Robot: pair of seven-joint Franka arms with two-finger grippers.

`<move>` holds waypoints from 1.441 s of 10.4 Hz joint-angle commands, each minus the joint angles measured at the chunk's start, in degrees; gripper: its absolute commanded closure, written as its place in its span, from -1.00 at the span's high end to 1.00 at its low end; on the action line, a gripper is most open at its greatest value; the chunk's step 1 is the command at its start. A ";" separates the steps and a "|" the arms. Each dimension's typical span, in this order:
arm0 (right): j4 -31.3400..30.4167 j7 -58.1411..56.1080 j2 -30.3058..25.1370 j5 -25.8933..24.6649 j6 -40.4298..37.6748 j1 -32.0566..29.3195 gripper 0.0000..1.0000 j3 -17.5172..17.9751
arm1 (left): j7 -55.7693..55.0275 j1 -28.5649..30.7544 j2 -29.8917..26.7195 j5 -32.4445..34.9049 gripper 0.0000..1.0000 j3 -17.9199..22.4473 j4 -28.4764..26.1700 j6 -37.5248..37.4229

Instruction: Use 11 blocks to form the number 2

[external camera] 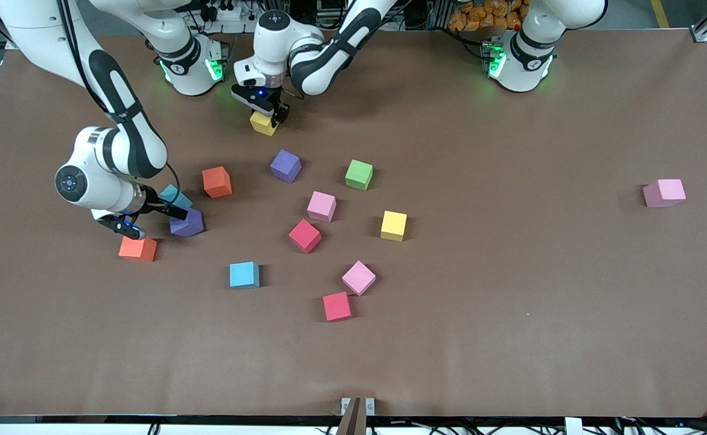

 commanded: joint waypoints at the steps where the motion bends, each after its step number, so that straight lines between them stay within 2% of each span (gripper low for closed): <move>1: 0.17 -0.92 2.85 1.19 3.21 -0.66 1.00 0.26 | -1.70 -0.76 1.31 1.10 -0.20 1.41 1.73 0.12; 3: 0.00 -0.92 2.77 1.19 2.95 -1.10 1.00 0.26 | -2.57 -0.68 0.87 1.10 -0.37 2.99 1.47 -0.57; 5: 0.08 -0.92 2.15 1.19 2.33 -1.01 1.00 0.26 | -4.15 -0.59 1.21 0.84 -0.37 6.23 1.20 -2.77; 7: 0.43 -0.57 -0.64 1.10 -0.98 -0.75 1.00 0.35 | -10.53 -0.06 1.31 0.49 -0.38 7.74 0.76 -3.74; 8: 1.04 -0.40 -2.66 1.19 -3.45 -0.66 1.00 0.26 | -13.88 0.29 1.39 0.49 -0.43 8.09 0.76 -3.75; 11: 6.39 -0.13 -6.19 1.10 -13.45 0.57 1.00 0.35 | -14.79 0.38 2.18 0.66 -0.43 8.10 0.76 -3.75; 15: 7.12 0.22 -6.20 1.19 -14.54 1.63 1.00 0.26 | -17.68 0.47 2.10 0.49 -0.43 8.10 0.76 -3.75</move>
